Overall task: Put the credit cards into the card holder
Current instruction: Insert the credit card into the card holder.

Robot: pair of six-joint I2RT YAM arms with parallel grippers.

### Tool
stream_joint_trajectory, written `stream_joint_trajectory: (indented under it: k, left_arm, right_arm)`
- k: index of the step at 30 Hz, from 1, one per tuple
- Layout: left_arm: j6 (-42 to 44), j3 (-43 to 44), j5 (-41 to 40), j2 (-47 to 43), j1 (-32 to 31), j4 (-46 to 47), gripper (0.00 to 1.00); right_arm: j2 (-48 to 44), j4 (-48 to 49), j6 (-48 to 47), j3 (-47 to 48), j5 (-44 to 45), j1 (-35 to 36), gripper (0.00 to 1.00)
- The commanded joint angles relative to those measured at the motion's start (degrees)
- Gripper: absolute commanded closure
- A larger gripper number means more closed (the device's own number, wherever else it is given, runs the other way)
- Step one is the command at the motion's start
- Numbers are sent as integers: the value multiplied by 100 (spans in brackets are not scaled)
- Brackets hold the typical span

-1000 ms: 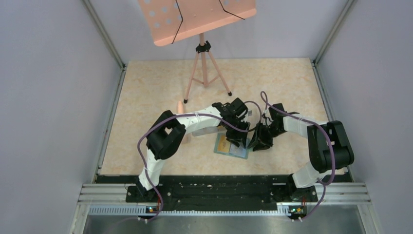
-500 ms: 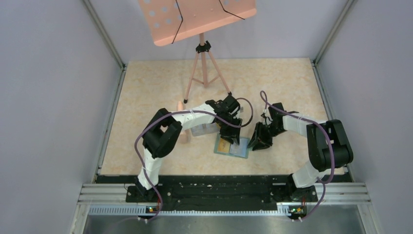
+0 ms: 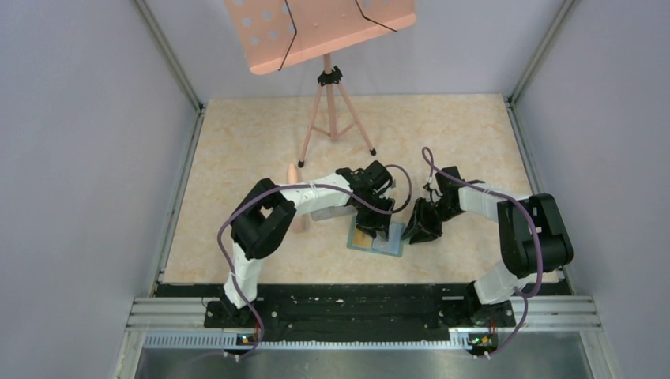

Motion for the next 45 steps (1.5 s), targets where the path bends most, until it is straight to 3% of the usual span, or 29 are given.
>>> stream_joint_trajectory:
  k: [1,7,20,32,38,45]
  left_arm:
    - [58,-169,-1067,-557,56,-357,50]
    - [-60,-235,-749,-325,91,-197,50]
    - [-130,40,642,73,-163,510,64]
    - [-200,-492,-647,-720,55,396,53]
    - [-317,-665,-633,-708,220,442,53]
    - [-318,-547,-36,-284,150,537,57]
  right_arm:
    - [-141,104,-96,73,-60,42,65]
    - [-189,94,-90,46,-78,36,65]
    - [-193,98,-90,61,-87,42,65]
    - [-196,75,-108,26,-85,40,65]
    - [-173,68,-126,44,-96,45,65]
    - [-139,76,-122,55,-96,47,65]
